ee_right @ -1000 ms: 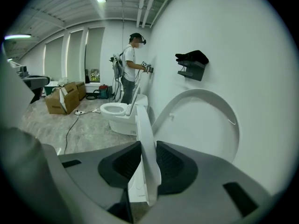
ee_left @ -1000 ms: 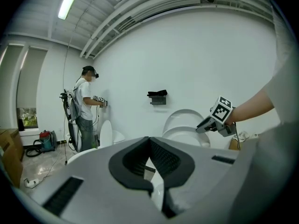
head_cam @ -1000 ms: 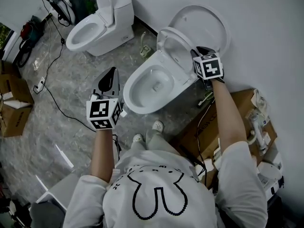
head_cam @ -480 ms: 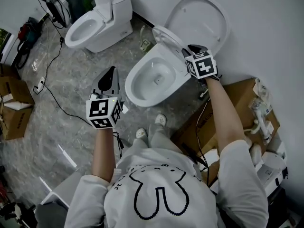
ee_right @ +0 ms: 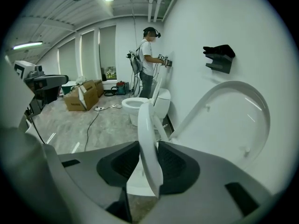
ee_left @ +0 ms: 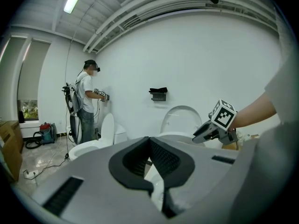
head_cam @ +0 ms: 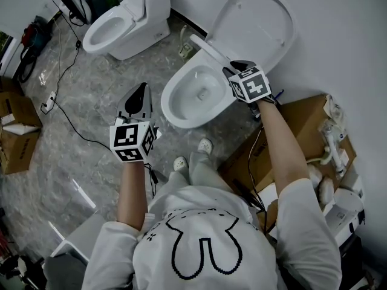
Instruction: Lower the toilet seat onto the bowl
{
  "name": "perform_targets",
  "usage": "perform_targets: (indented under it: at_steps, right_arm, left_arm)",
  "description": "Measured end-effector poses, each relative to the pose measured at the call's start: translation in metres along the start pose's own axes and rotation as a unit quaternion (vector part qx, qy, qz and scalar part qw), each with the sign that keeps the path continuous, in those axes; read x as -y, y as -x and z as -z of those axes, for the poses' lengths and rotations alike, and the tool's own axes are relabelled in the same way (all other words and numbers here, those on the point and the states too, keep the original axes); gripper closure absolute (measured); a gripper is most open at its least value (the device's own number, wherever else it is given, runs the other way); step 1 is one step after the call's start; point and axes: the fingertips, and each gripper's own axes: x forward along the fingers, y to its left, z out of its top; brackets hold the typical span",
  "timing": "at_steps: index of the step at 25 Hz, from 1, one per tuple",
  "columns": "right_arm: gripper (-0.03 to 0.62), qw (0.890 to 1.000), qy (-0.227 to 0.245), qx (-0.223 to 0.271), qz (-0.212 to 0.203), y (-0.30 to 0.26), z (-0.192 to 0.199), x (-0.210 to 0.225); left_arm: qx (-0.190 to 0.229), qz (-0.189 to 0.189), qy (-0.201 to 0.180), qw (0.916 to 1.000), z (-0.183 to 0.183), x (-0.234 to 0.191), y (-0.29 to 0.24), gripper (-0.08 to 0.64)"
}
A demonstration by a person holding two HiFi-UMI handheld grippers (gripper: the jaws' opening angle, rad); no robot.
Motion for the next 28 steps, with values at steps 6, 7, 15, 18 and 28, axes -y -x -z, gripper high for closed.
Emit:
perform_targets:
  at_steps: [6,7,15,18,28]
  right_arm:
    - [0.444,1.0,0.002,-0.013,-0.016,-0.008,0.006,-0.021]
    - [0.443,1.0,0.003,-0.016,-0.018,-0.009,0.007,-0.024]
    - [0.434,0.998,-0.002,-0.033,-0.048,-0.016,0.009,-0.044]
    - [0.434,0.998,0.002,-0.038,-0.056,-0.019,0.013,-0.052]
    - [0.43,0.995,0.018,-0.055,-0.086,-0.032,0.021,-0.079]
  left_arm:
    - [-0.004,-0.005,0.007,1.0,0.008,-0.007,0.009,0.551]
    - [-0.004,-0.006,0.008,0.9999,0.009,-0.008,0.01,0.551]
    - [-0.015,-0.011,0.013,0.9997,0.023,-0.012,0.015,0.551]
    - [-0.019,-0.013,0.013,0.9997,0.028,-0.012,0.016,0.551]
    - [-0.028,-0.016,0.024,0.9992,0.04,-0.016,0.017,0.551]
